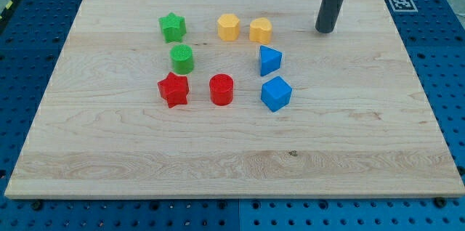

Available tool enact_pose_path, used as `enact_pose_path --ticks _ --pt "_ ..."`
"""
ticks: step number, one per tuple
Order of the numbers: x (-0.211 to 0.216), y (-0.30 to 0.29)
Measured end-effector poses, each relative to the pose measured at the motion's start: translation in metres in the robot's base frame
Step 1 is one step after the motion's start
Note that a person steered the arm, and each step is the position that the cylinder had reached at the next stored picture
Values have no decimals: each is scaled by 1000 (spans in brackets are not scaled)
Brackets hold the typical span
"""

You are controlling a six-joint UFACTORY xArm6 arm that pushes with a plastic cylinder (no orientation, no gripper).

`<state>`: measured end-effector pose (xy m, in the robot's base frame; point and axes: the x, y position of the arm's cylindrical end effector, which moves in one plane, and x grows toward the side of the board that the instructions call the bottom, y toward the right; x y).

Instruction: Move the blue triangle right a bit

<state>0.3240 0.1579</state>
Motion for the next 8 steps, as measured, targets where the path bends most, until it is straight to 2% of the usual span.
enact_pose_path --ticks 1,3,4,5,8 --pt "-4 -27" --pt "4 -33" --pt "43 -32" --pt "58 -53" --pt "44 -170"
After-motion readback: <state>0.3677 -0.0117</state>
